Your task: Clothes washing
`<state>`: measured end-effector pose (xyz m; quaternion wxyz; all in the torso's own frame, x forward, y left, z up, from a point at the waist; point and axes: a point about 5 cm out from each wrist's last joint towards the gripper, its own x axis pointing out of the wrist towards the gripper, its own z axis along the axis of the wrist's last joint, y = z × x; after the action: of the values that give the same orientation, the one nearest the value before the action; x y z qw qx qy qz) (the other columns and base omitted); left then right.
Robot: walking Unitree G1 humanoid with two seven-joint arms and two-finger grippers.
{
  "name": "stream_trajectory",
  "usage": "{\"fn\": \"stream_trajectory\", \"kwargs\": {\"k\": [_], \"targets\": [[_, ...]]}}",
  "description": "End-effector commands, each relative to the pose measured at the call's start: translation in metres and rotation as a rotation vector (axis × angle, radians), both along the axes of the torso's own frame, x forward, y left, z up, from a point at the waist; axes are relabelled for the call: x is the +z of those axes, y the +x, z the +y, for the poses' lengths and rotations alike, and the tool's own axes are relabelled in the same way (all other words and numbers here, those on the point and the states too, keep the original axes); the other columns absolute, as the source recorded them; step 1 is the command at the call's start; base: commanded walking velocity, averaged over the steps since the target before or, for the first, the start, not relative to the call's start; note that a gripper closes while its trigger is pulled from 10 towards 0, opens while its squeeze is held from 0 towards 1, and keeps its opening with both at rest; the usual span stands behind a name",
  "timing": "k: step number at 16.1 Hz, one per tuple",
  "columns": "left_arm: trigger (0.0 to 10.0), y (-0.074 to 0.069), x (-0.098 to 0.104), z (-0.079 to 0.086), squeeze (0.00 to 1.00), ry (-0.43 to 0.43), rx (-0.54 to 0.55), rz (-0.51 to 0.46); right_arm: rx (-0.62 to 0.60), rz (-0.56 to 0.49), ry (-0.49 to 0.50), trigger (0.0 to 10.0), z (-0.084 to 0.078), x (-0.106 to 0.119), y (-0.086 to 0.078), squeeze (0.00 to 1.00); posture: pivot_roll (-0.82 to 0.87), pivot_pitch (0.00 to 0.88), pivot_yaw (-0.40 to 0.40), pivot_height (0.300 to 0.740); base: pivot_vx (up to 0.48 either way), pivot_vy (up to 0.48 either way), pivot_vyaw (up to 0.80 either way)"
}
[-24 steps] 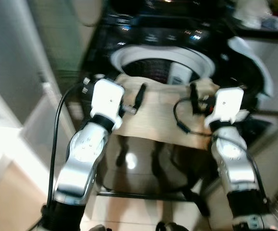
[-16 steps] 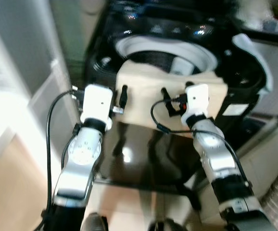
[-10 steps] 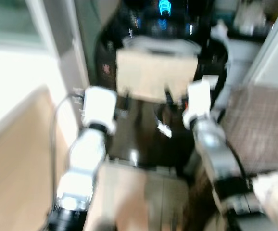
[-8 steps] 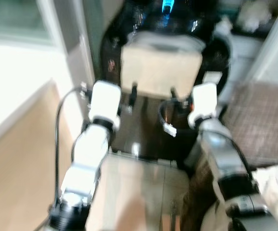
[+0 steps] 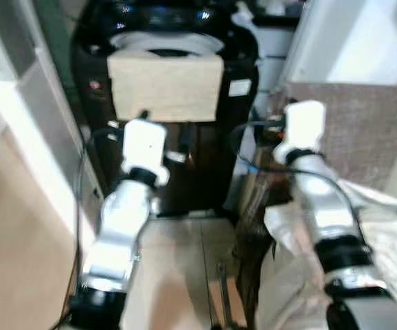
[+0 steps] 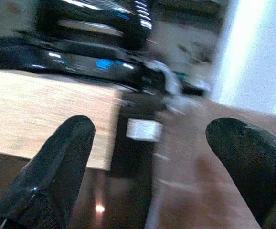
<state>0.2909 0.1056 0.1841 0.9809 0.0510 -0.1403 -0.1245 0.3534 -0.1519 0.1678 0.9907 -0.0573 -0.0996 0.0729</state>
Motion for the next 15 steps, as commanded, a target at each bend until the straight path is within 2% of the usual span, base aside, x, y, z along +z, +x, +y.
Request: {"fn": "stream_trajectory", "kwargs": {"k": [1, 5, 7, 8, 10, 12, 15], "targets": [[10.0, 0.002, 0.001, 0.004, 0.0, 0.005, 0.004, 0.001, 0.01, 0.007, 0.009, 10.0, 0.004, 0.0, 0.001, 0.0, 0.03, 0.002, -0.034, 0.74, 0.0, 0.48, -0.63], [10.0, 0.004, 0.004, 0.006, 0.0, 0.019, 0.02, -0.022, -0.016, 0.04, -0.005, 10.0, -0.005, -0.012, 0.0, 0.0, 0.02, 0.002, -0.032, 0.74, 0.0, 0.47, -0.63], [10.0, 0.003, 0.006, 0.005, 0.0, 0.027, 0.014, -0.036, -0.05, 0.044, -0.003, 10.0, -0.012, -0.014, -0.001, 0.0, 0.02, 0.002, -0.032, 0.74, 0.0, 0.0, -0.63], [10.0, 0.006, 0.005, 0.006, 0.0, 0.084, 0.043, -0.037, -0.169, 0.102, 0.03, 10.0, -0.032, -0.024, 0.0, 0.0, 0.02, 0.002, -0.029, 0.74, 0.0, 0.0, -0.63], [10.0, 0.008, 0.006, 0.005, 0.0, 0.094, 0.043, -0.049, -0.337, 0.18, 0.041, 10.0, -0.058, -0.039, -0.002, 0.0, 0.02, 0.001, -0.026, 0.74, 0.0, 0.0, -0.63], [10.0, 0.008, 0.007, 0.005, 0.0, 0.1, 0.038, -0.055, -0.4, 0.184, 0.02, 10.0, -0.068, -0.043, -0.005, 0.0, 0.01, 0.002, -0.019, 0.74, 0.0, 0.0, -0.65], [10.0, 0.009, 0.004, 0.003, 0.0, 0.114, 0.016, -0.052, -0.374, 0.128, -0.003, 10.0, -0.061, -0.039, -0.007, 0.0, 0.01, 0.001, -0.014, 0.74, 0.0, 0.0, -0.65]]}}
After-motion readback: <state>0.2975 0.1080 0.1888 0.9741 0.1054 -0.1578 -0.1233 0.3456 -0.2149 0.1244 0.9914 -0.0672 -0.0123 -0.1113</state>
